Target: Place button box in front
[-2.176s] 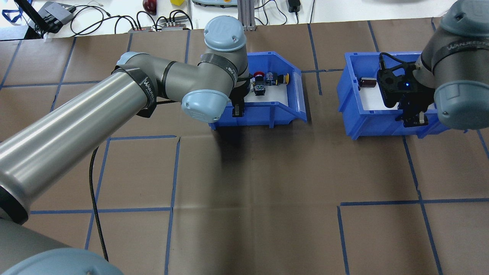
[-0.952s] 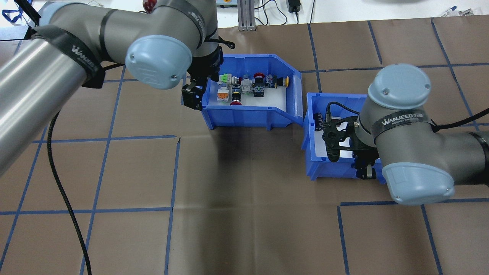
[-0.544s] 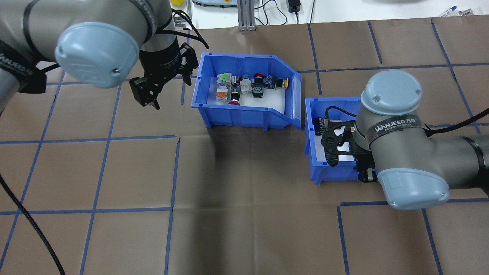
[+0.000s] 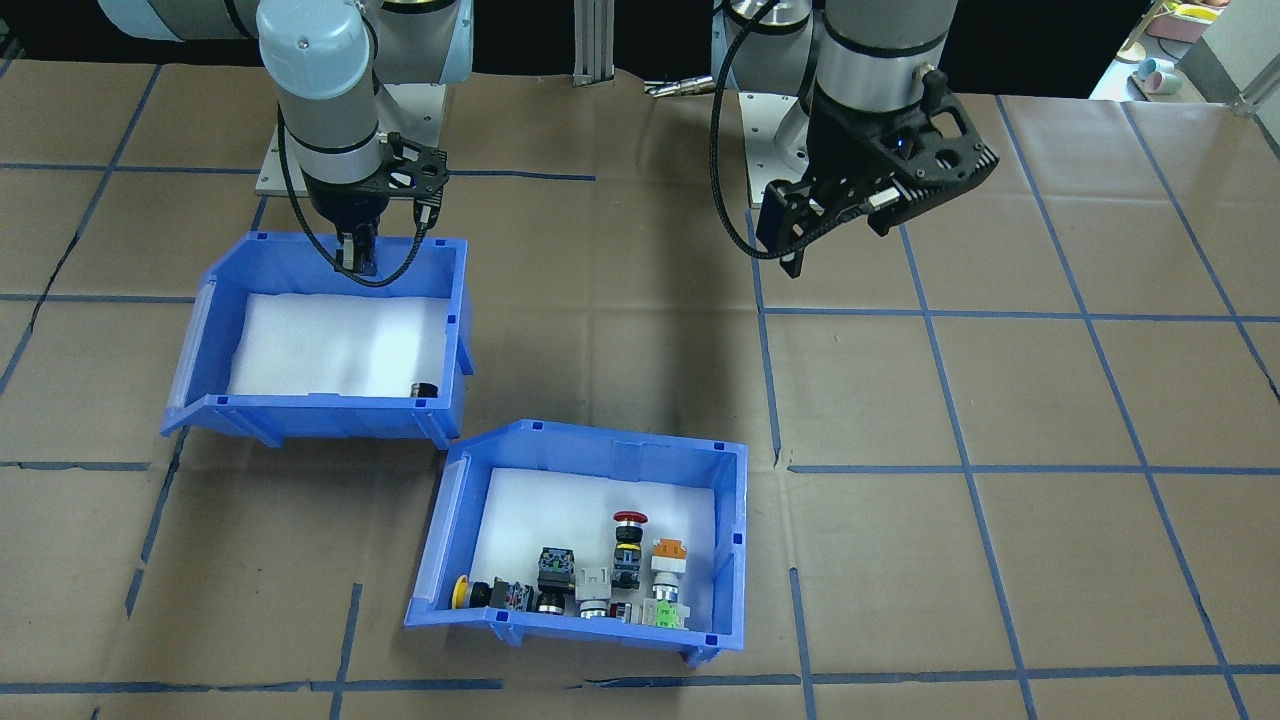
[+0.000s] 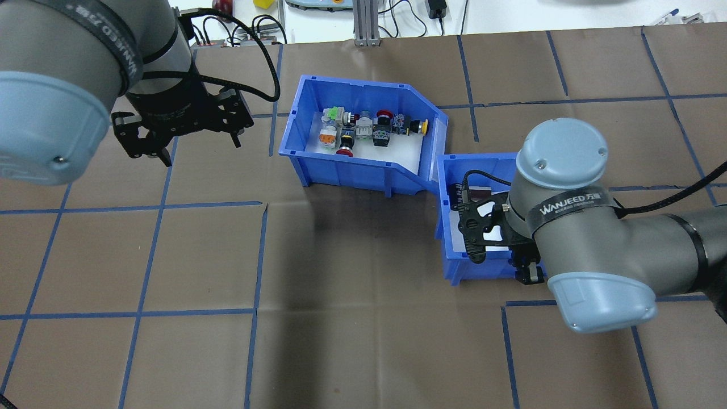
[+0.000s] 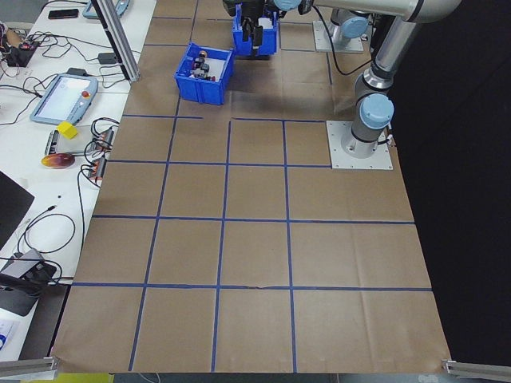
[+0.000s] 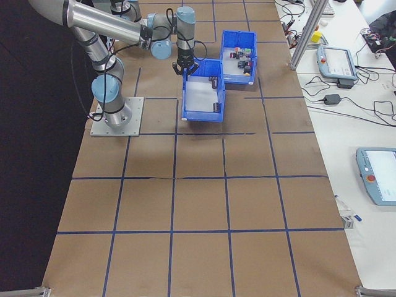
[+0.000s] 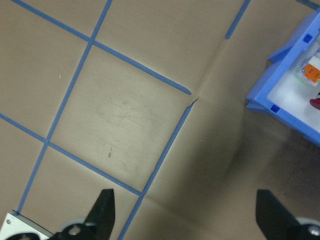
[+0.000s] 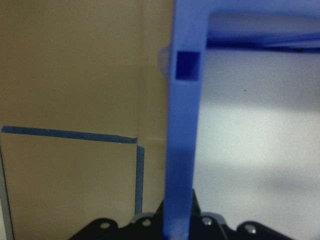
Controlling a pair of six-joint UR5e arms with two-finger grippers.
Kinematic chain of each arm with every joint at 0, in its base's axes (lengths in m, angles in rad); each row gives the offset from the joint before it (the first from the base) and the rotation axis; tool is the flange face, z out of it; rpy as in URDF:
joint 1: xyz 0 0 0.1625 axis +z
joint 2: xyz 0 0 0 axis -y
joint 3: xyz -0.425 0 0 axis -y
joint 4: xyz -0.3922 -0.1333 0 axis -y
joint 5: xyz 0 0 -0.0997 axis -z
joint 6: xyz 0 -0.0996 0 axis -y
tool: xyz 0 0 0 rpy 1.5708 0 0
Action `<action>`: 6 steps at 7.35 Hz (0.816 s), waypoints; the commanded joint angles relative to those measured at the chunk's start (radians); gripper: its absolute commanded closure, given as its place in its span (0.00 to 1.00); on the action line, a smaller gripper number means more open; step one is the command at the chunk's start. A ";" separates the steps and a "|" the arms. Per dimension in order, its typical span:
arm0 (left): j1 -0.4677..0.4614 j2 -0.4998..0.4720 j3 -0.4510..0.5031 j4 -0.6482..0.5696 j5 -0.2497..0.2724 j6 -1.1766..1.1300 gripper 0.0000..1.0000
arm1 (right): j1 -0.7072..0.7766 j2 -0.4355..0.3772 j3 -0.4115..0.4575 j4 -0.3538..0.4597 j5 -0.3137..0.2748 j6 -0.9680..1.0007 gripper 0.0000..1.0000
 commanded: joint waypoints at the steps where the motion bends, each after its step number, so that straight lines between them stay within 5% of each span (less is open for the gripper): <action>1: 0.004 0.016 -0.021 0.007 -0.007 0.176 0.01 | 0.053 0.002 0.002 0.014 0.012 0.004 0.92; 6: 0.004 -0.001 -0.044 0.015 -0.001 0.192 0.01 | 0.127 0.002 0.034 0.030 0.046 0.117 0.92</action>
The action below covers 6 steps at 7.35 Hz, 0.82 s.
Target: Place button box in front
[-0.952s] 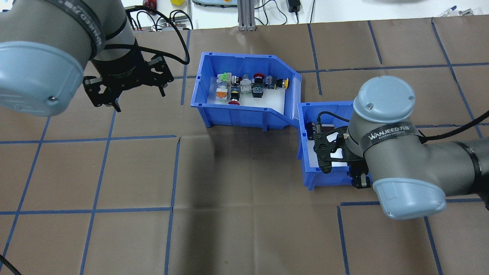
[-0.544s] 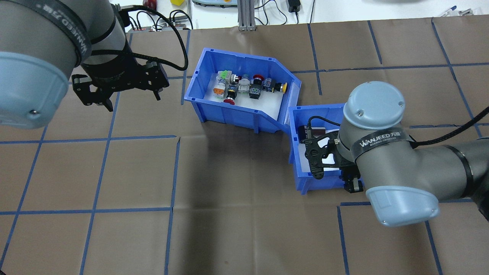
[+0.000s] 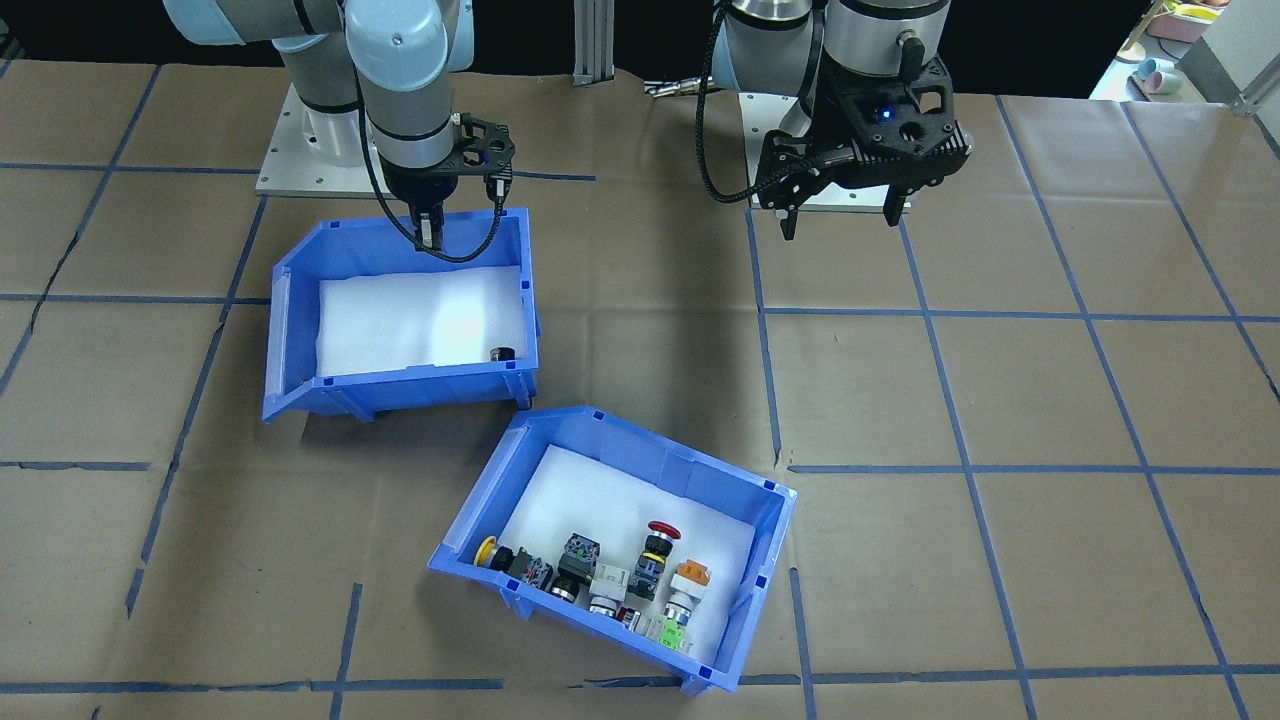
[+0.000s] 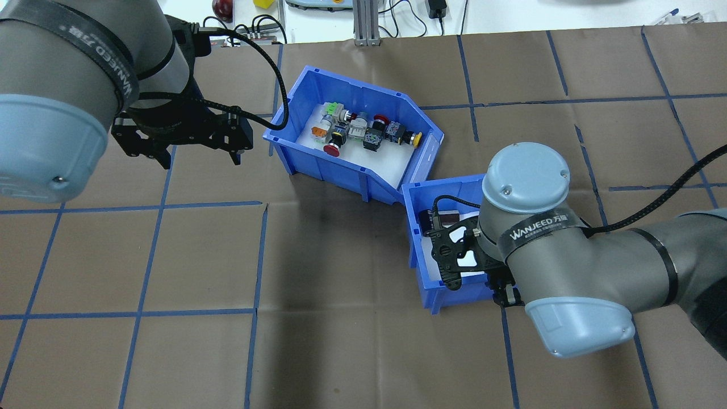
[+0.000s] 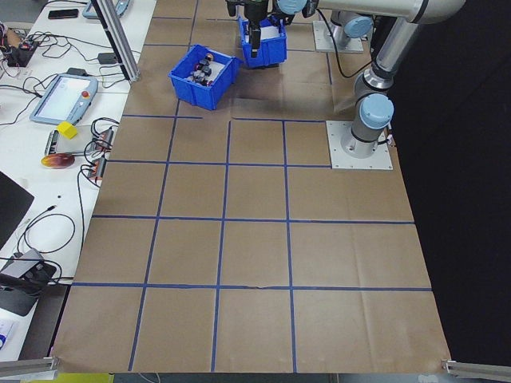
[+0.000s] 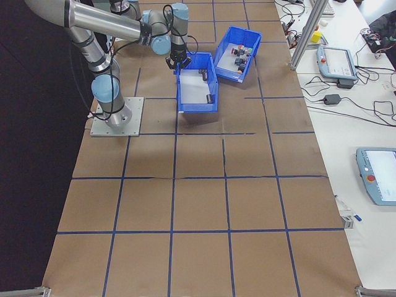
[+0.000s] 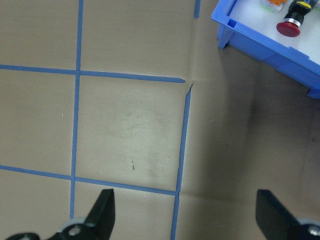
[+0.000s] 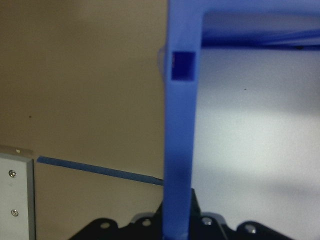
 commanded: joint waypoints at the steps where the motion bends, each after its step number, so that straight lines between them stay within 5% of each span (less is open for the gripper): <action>1: 0.004 -0.010 -0.003 0.008 0.003 0.098 0.01 | 0.044 -0.002 0.004 -0.007 0.006 0.067 0.92; 6: 0.005 0.001 0.002 0.015 0.008 0.111 0.01 | 0.202 0.011 -0.017 -0.043 0.026 0.289 0.92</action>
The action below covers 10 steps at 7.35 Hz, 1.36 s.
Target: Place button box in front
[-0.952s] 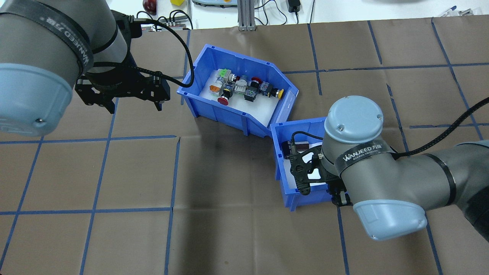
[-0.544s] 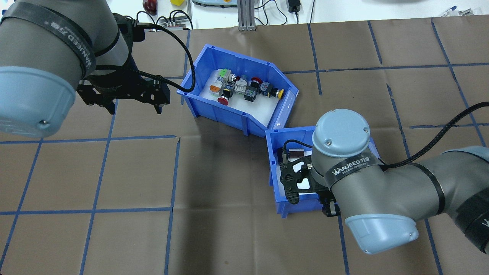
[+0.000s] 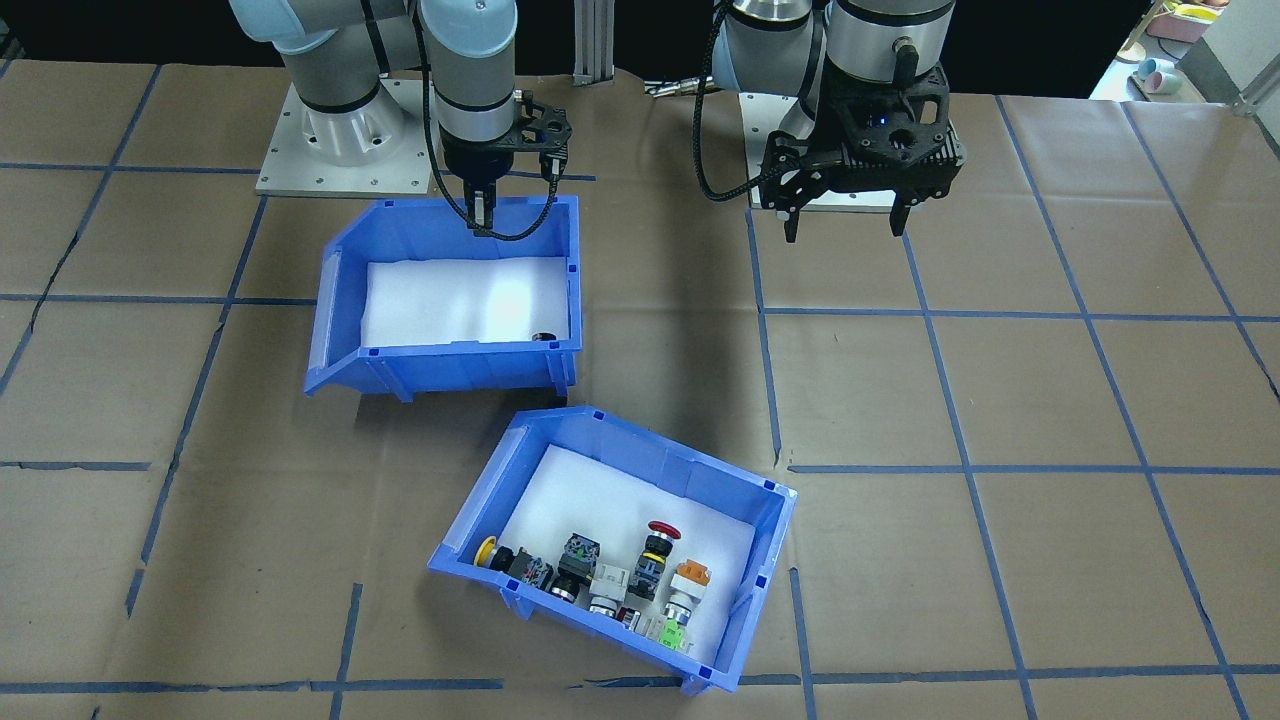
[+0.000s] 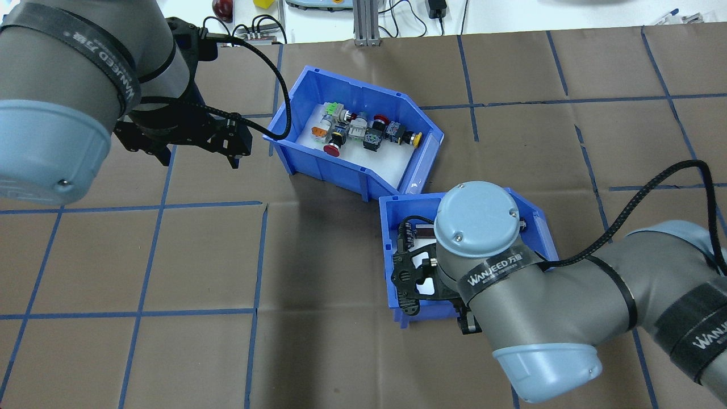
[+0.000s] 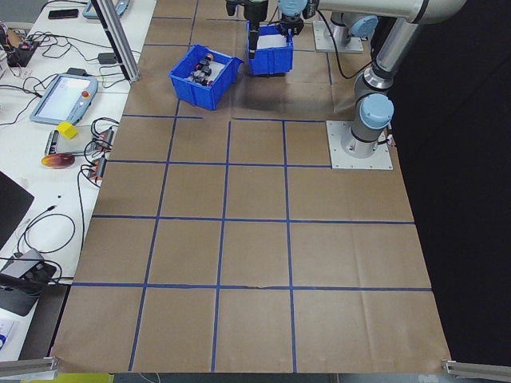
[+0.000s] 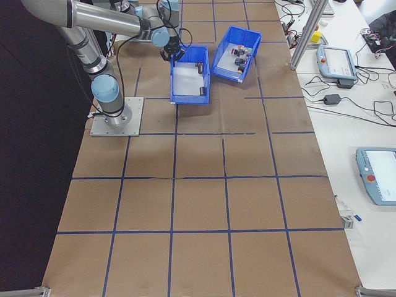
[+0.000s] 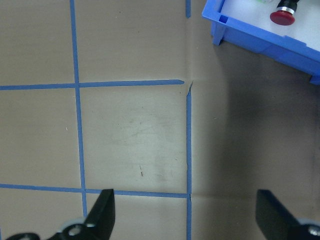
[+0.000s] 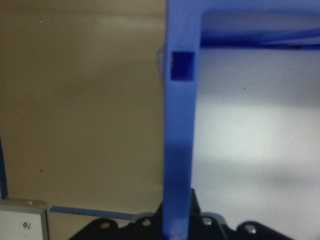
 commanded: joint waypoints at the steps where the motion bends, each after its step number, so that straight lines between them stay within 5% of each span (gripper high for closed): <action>1: 0.001 0.003 0.001 0.000 0.001 0.001 0.01 | 0.059 0.014 -0.005 -0.034 0.030 0.099 0.92; 5: 0.001 0.003 0.001 0.000 0.001 0.001 0.01 | 0.176 0.161 -0.077 -0.083 0.018 0.207 0.91; 6: 0.001 0.004 0.000 0.000 0.001 0.001 0.01 | 0.179 0.157 -0.077 -0.083 0.018 0.207 0.64; 7: 0.001 0.004 0.000 0.000 0.001 0.001 0.01 | 0.179 0.152 -0.075 -0.083 0.027 0.208 0.17; 8: 0.001 0.004 0.000 0.000 0.001 0.001 0.01 | 0.179 0.149 -0.077 -0.082 0.018 0.208 0.00; 10: 0.001 0.003 0.003 0.000 0.001 0.001 0.01 | 0.176 0.149 -0.083 -0.082 0.011 0.207 0.00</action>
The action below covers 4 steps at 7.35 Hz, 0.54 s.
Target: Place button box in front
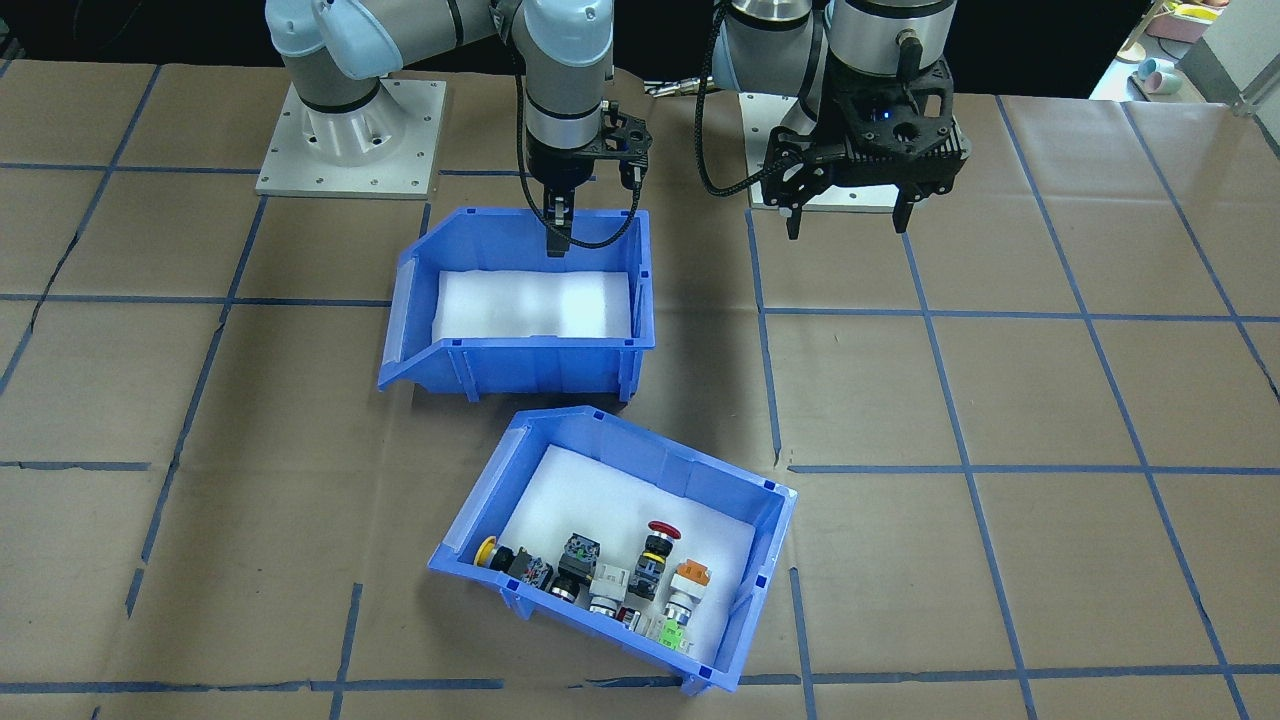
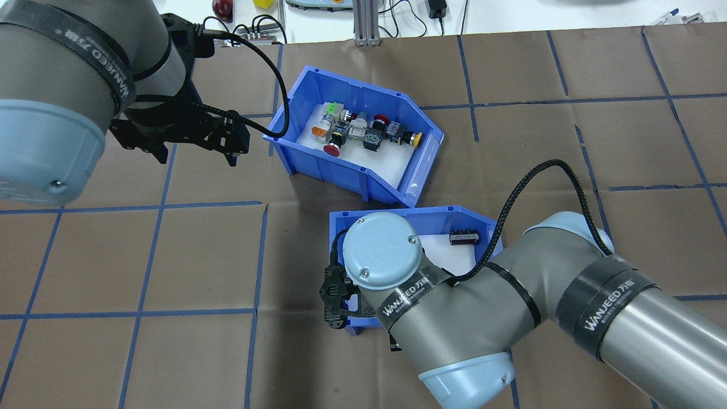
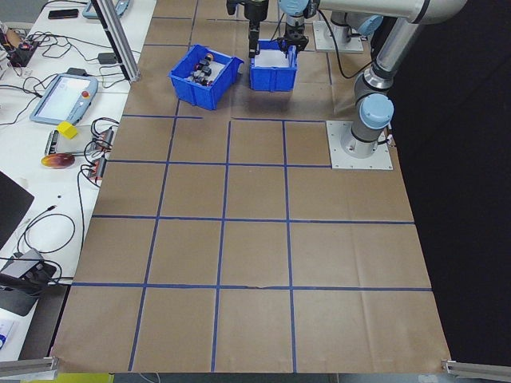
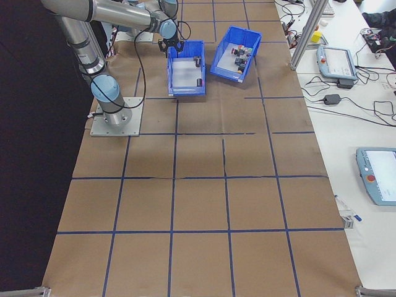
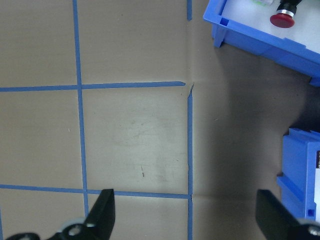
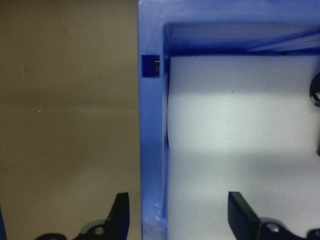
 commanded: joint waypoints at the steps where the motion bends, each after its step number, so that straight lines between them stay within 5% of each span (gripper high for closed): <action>1: 0.000 0.002 -0.006 0.000 0.002 0.001 0.01 | -0.017 -0.018 -0.010 0.006 -0.005 -0.005 0.00; 4: 0.000 -0.001 -0.001 0.000 0.004 0.001 0.01 | -0.183 -0.109 -0.059 0.074 -0.024 -0.019 0.00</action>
